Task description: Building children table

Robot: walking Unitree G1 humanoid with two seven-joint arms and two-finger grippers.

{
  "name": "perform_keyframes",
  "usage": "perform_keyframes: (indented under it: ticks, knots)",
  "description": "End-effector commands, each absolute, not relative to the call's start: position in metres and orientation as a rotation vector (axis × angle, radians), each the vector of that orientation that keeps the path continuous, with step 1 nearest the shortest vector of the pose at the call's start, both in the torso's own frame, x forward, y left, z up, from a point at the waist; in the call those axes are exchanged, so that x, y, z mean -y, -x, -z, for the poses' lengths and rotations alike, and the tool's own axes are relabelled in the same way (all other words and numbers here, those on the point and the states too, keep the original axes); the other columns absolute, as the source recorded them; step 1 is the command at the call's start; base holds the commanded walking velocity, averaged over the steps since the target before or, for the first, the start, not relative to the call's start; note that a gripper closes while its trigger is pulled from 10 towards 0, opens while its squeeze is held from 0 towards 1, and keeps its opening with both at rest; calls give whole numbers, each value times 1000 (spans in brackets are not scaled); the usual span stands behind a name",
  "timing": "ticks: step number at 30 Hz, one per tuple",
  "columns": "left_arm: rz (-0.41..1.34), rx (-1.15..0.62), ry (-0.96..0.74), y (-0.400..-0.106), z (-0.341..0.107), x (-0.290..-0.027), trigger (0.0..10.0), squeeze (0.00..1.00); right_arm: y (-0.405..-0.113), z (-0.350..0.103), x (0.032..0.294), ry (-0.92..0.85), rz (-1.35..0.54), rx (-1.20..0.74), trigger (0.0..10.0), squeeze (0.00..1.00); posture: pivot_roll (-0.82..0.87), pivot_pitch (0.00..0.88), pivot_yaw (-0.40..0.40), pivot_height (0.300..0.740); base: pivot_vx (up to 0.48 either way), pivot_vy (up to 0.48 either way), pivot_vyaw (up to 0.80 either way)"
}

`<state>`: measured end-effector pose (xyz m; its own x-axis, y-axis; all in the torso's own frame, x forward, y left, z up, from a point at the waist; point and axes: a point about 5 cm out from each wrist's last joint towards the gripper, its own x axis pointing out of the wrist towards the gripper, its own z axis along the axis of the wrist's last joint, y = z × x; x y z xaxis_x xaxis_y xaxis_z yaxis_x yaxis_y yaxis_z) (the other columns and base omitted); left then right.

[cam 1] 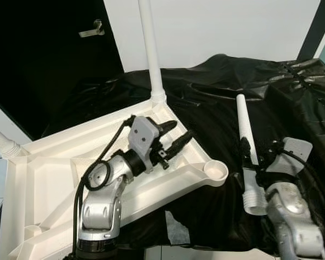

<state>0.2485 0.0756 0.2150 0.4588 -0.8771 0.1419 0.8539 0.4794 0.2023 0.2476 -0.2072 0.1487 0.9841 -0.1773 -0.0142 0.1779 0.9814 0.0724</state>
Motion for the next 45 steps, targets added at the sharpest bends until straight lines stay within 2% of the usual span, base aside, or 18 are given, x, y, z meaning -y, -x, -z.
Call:
perform_keyframes:
  ticks: [1, 21, 22, 23, 25, 36, 37, 38, 39, 41, 42, 45]
  knots:
    - [1156, 239, -112, -242, -217, -71, 10000, 0, -252, -142, 205, -104, 141, -77, 10000, 0, -61, 0, 40, 740, 0, 0, 0]
    - [1125, 242, -159, -237, -213, -76, 10000, 0, -274, -128, 205, -139, 5, -417, 10000, 0, -8, 0, -35, 740, 0, 0, 0]
    - [1119, 247, -160, -236, -214, -77, 10000, 0, -274, -125, 206, -135, 2, -462, 8941, 0, -5, 0, -42, 740, 0, 0, 0]
    - [1119, 247, -160, -236, -214, -77, 10000, 0, -274, -125, 206, -135, 2, -462, 8941, 0, -5, 0, -42, 740, 0, 0, 0]
    - [1109, 254, -161, -236, -215, -78, 10000, 0, -273, -120, 209, -149, 10, -548, 10000, 0, -3, 0, -51, 740, 0, 0, 0]
    - [1097, 262, -166, -237, -214, -78, 10000, 0, -273, -110, 216, -181, 11, -704, 10000, 0, -24, 0, -33, 740, 0, 0, 0]
    - [1096, 263, -170, -238, -214, -78, 10000, 0, -275, -110, 217, -193, 7, -721, 9647, 0, -26, 0, -31, 740, 0, 0, 0]
    - [1098, 263, -172, -239, -214, -78, 10000, 0, -277, -111, 219, -215, 10, -740, 4196, 0, -30, 0, -26, 740, 0, 0, 0]
    - [1099, 266, -176, -241, -214, -77, 10000, 0, -279, -112, 221, -236, 19, -755, 1843, 0, -33, 0, -22, 740, 0, 0, 0]
    - [1099, 266, -176, -241, -214, -77, 10000, 0, -279, -112, 221, -236, 19, -755, 1843, 0, -33, 0, -22, 740, 0, 0, 0]
    - [1105, 266, -177, -242, -215, -77, 10000, 0, -281, -114, 223, -250, 21, -758, 0, 0, -34, 0, -16, 740, 0, 0, 0]
    - [1106, 265, -178, -243, -216, -78, 10000, 0, -283, -117, 224, -247, 16, -741, 0, 0, -34, 0, -8, 740, 0, 0, 0]
